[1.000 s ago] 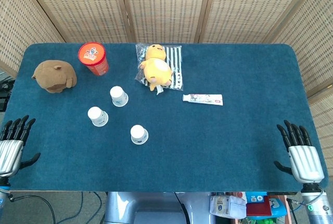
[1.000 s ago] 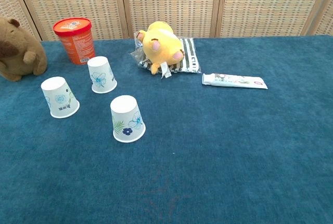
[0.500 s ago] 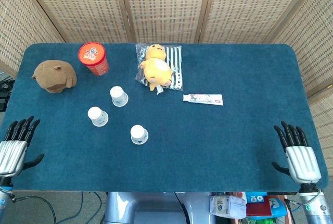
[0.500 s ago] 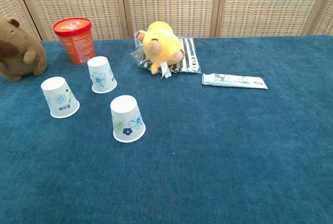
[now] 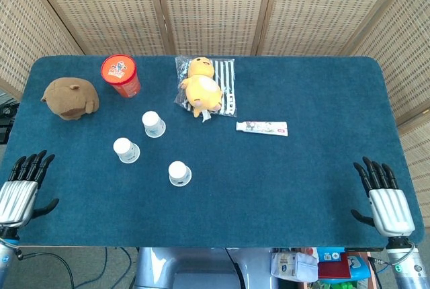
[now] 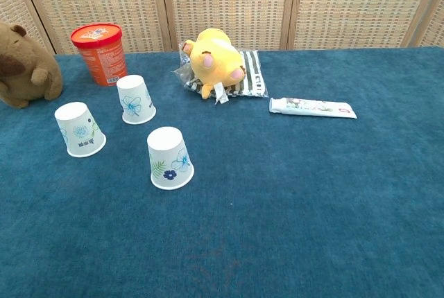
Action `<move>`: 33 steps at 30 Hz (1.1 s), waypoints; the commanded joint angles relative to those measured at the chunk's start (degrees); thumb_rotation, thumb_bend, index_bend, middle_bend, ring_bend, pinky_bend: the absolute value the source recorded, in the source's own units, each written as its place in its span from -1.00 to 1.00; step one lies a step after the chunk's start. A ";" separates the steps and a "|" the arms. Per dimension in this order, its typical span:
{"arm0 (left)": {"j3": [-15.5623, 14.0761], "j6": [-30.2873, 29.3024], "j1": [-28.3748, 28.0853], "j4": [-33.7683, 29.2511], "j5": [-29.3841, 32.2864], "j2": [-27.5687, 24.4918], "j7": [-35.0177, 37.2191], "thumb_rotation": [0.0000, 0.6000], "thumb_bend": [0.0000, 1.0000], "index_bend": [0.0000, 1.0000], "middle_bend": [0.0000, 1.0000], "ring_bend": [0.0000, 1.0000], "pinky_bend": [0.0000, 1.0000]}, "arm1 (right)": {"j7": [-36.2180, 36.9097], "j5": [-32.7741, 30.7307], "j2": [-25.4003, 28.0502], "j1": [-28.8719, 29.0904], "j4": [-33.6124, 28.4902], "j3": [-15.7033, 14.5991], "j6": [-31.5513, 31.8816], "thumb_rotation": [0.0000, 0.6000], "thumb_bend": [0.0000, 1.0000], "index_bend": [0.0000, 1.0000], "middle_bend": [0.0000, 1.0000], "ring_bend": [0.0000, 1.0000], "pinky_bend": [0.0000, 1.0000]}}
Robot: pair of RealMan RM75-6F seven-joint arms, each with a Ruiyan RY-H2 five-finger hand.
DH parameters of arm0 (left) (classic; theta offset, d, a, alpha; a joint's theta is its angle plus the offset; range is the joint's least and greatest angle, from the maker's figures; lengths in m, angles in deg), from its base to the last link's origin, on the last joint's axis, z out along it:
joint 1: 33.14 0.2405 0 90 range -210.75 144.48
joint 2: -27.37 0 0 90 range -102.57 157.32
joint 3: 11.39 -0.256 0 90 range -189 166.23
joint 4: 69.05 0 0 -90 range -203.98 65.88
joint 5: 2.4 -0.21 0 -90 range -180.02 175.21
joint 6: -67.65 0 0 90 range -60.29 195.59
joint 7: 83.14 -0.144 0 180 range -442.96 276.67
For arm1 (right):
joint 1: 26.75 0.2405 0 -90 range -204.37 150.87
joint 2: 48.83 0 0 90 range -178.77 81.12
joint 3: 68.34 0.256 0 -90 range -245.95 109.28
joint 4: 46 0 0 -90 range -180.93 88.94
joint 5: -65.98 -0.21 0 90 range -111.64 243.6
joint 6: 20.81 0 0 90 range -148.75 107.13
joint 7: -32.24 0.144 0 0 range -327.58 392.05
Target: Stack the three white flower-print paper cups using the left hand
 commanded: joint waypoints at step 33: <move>15.44 32.90 -36.92 3.17 38.60 4.23 -28.78 1.00 -0.52 -0.57 -1.00 -1.00 -1.00 | 5.81 -3.34 0.02 1.38 2.59 0.60 -4.18 1.00 -1.00 -1.00 -1.00 -1.00 -1.00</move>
